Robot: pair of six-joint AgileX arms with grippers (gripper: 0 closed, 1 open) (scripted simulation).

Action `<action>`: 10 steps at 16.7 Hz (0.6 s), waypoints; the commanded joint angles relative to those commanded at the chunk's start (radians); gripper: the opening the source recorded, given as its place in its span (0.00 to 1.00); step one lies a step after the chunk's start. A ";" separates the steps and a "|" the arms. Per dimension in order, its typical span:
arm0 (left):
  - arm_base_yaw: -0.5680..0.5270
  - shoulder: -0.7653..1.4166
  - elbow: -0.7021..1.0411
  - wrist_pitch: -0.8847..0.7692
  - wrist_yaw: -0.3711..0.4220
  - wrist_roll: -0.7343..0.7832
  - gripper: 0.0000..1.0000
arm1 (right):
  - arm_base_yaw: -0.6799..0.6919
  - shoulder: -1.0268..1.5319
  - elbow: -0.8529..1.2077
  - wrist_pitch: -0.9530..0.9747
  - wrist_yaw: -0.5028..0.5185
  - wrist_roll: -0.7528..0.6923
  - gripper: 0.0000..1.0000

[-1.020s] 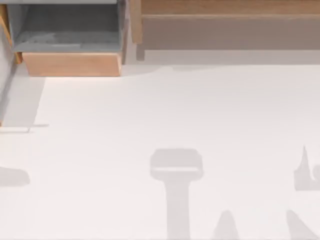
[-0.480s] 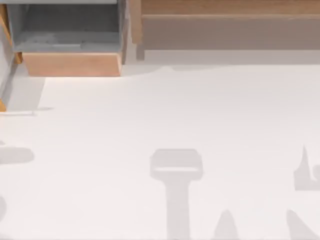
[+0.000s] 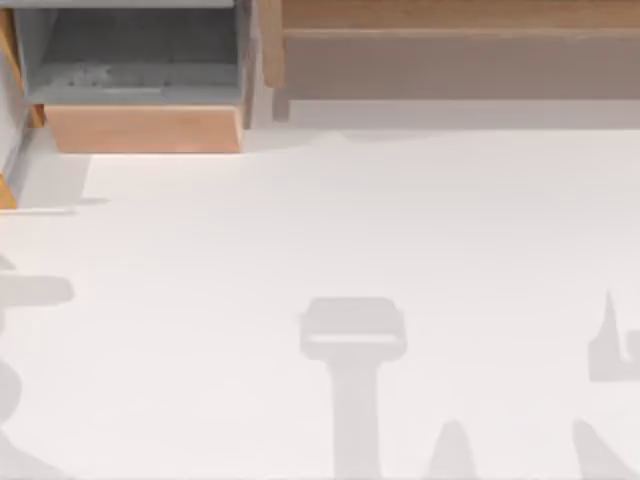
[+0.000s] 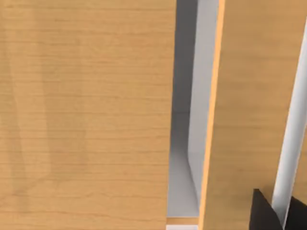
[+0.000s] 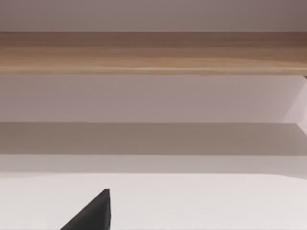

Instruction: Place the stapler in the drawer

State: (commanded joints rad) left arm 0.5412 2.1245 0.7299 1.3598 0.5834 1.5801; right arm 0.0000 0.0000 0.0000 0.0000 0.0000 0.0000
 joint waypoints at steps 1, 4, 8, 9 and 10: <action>-0.006 0.006 0.013 -0.006 -0.003 0.001 0.00 | 0.000 0.000 0.000 0.000 0.000 0.000 1.00; -0.034 0.042 0.090 -0.048 -0.029 0.001 0.00 | 0.000 0.000 0.000 0.000 0.000 0.000 1.00; -0.076 0.095 0.215 -0.115 -0.076 -0.003 0.00 | 0.000 0.000 0.000 0.000 0.000 0.000 1.00; -0.084 0.103 0.235 -0.127 -0.083 -0.004 0.00 | 0.000 0.000 0.000 0.000 0.000 0.000 1.00; -0.088 0.108 0.244 -0.133 -0.087 -0.005 0.00 | 0.000 0.000 0.000 0.000 0.000 0.000 1.00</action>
State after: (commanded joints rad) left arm 0.4534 2.2322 0.9740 1.2269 0.4963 1.5754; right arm 0.0000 0.0000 0.0000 0.0000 0.0000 0.0000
